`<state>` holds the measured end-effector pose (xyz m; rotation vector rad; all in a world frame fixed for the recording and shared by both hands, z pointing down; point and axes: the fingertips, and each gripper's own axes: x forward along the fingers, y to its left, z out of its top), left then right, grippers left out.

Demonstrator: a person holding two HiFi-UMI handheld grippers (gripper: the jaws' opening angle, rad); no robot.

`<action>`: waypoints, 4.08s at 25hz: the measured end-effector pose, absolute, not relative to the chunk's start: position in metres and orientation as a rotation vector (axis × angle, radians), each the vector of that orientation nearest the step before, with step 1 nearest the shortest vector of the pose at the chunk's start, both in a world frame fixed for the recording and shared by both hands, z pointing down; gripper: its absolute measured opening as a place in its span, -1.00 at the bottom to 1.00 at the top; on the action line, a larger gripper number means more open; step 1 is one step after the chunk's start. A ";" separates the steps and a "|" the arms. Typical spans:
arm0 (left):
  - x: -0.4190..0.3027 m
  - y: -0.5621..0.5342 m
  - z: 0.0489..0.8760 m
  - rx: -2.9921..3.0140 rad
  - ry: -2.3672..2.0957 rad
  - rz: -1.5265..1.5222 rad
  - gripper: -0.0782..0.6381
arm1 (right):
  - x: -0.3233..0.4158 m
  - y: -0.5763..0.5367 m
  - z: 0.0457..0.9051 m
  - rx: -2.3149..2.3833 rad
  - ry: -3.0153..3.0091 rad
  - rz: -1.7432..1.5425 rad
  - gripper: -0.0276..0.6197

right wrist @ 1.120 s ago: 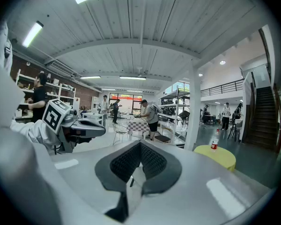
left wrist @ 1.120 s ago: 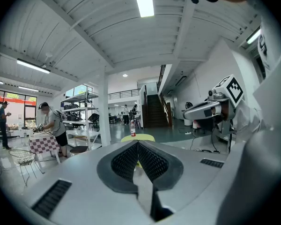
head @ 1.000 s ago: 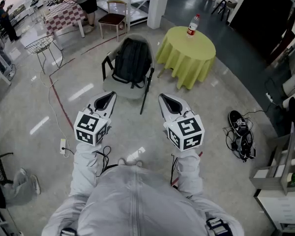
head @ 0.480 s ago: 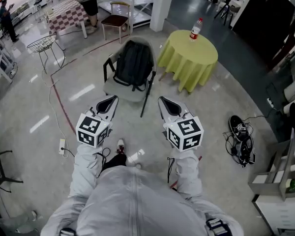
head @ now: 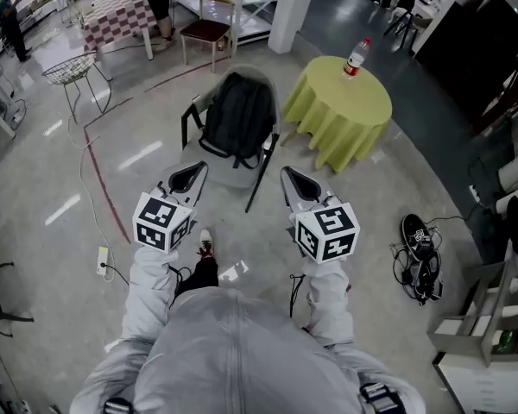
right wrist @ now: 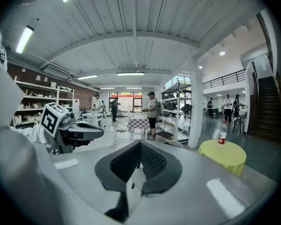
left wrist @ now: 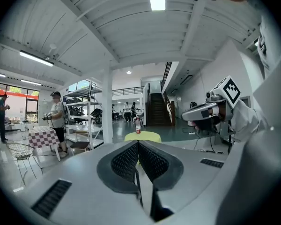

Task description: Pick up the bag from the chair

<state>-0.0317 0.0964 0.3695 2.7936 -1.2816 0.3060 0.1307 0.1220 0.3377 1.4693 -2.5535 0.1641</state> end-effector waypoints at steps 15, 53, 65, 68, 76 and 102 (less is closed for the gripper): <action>-0.064 -0.108 0.381 2.767 -1.222 0.328 -0.76 | 0.109 -0.071 0.343 1.536 -2.459 0.200 -0.88; -0.045 -0.388 0.626 2.402 -1.009 0.758 -0.32 | 0.171 -0.385 0.548 1.387 -2.122 0.640 -0.40; -0.035 -0.423 0.757 2.144 -0.914 0.872 -0.21 | 0.202 -0.420 0.673 1.239 -1.983 0.816 -0.33; -0.037 -0.422 0.787 2.079 -0.894 0.901 -0.19 | 0.200 -0.418 0.695 1.179 -1.967 0.820 -0.32; -0.034 -0.428 0.824 2.031 -0.905 0.887 -0.19 | 0.209 -0.422 0.741 1.199 -1.931 0.923 -0.26; -0.036 -0.366 0.758 2.186 -0.859 0.805 -0.67 | 0.163 -0.354 0.656 1.292 -2.116 0.825 -0.78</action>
